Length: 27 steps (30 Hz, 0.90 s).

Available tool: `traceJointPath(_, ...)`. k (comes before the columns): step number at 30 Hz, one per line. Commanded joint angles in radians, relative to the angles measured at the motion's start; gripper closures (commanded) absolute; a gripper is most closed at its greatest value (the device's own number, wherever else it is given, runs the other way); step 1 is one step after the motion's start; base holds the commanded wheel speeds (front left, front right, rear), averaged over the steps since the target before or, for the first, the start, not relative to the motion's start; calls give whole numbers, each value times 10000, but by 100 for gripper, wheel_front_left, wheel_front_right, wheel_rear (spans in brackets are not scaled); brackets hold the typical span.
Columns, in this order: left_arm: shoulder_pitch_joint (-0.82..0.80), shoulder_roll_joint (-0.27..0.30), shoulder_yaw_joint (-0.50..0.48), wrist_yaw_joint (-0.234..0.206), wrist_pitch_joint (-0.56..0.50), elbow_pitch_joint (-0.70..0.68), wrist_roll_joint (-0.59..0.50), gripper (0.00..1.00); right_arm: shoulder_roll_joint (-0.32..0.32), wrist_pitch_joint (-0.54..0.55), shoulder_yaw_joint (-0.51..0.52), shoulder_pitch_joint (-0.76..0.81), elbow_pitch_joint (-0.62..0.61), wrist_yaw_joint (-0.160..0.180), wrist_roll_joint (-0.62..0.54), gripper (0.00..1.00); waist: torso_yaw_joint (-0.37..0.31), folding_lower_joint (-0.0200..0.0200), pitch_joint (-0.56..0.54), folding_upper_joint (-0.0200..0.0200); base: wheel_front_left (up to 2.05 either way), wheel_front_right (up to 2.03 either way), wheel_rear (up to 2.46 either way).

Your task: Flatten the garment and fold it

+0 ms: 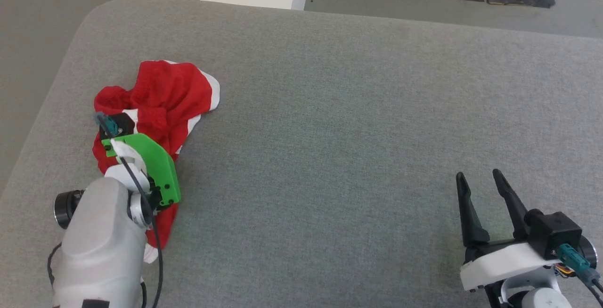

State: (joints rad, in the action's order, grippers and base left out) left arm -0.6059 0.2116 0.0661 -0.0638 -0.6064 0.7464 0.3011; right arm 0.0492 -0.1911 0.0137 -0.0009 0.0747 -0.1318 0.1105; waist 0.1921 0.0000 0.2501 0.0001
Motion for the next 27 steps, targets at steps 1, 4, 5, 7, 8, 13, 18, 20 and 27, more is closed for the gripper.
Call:
traceJointPath(1,441,-62,69,83,639,51,68,100,10,-89,-95,-123,88,11,89,0,113,0,-186,-1,0,0,0)
traceJointPath(4,66,88,188,434,1595,-356,-40,100,10,-149,-223,-115,273,11,181,0,235,0,-519,-1,0,0,0)
traceJointPath(5,-100,116,216,557,1855,-491,-48,100,10,-168,-251,-102,327,11,214,0,259,0,-621,-1,0,0,0)
traceJointPath(7,-614,187,333,825,2387,-834,-124,100,10,-224,-340,-67,480,11,332,0,261,0,-909,-1,0,0,0)
traceJointPath(8,-849,234,381,902,2610,-992,-182,100,10,-251,-393,-60,540,11,394,0,224,0,-1015,-1,0,0,0)
traceJointPath(13,-2083,277,778,1384,3347,-1755,-355,100,10,-416,-573,33,884,11,756,0,-268,0,-1619,-1,0,0,0)
traceJointPath(18,-3128,-263,1048,1726,3446,-2341,210,100,10,-522,-620,209,1187,11,923,0,-1038,0,-1924,-1,0,0,0)
traceJointPath(20,-3380,-529,1185,1807,3434,-2562,516,100,10,-554,-584,304,1283,11,945,0,-1435,0,-1998,-1,0,0,0)
traceJointPath(27,-3102,-1155,2112,1926,2955,-3061,1626,100,10,-631,-291,489,1374,11,1015,0,-2577,0,-1901,-1,0,0,0)
